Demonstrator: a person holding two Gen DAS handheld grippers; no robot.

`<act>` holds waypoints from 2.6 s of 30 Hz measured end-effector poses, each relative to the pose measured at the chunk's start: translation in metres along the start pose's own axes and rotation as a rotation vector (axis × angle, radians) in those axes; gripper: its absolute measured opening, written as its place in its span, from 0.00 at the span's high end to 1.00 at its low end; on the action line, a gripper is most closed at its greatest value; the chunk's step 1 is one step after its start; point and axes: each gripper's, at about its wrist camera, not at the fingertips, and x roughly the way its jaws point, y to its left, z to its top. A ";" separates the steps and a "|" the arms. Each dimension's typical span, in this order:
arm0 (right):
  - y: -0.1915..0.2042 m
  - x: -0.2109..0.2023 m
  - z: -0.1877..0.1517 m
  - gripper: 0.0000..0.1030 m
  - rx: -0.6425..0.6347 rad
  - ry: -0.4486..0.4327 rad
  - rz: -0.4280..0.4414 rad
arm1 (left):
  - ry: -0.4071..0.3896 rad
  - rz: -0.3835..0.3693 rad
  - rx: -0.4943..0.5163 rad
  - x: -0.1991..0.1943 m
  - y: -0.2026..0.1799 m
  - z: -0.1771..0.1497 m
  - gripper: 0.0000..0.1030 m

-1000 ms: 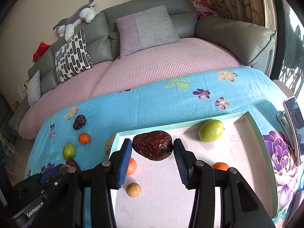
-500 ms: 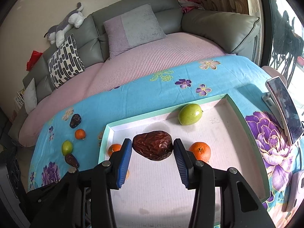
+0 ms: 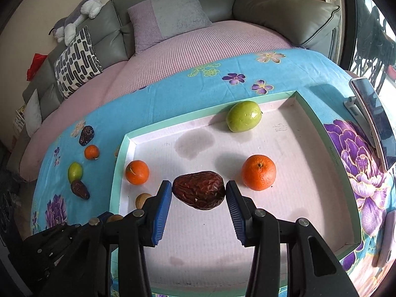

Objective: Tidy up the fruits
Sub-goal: 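Carry both fruits over the white tray and open both tools to release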

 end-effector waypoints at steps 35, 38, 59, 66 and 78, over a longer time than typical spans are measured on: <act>-0.013 0.022 -0.002 0.54 0.030 0.079 -0.105 | 0.087 0.035 0.007 0.027 -0.004 -0.005 0.74; -0.013 0.022 -0.002 0.54 0.030 0.079 -0.105 | 0.088 0.036 0.007 0.028 -0.004 -0.005 0.74; -0.013 0.024 0.000 0.54 0.030 0.083 -0.103 | 0.099 0.039 0.023 0.030 -0.006 -0.006 0.73; -0.013 0.025 0.000 0.54 0.030 0.087 -0.104 | 0.093 0.030 0.021 0.027 -0.006 -0.005 0.68; -0.013 0.023 -0.001 0.39 0.033 0.076 -0.105 | 0.004 0.060 -0.032 -0.004 0.012 0.003 0.42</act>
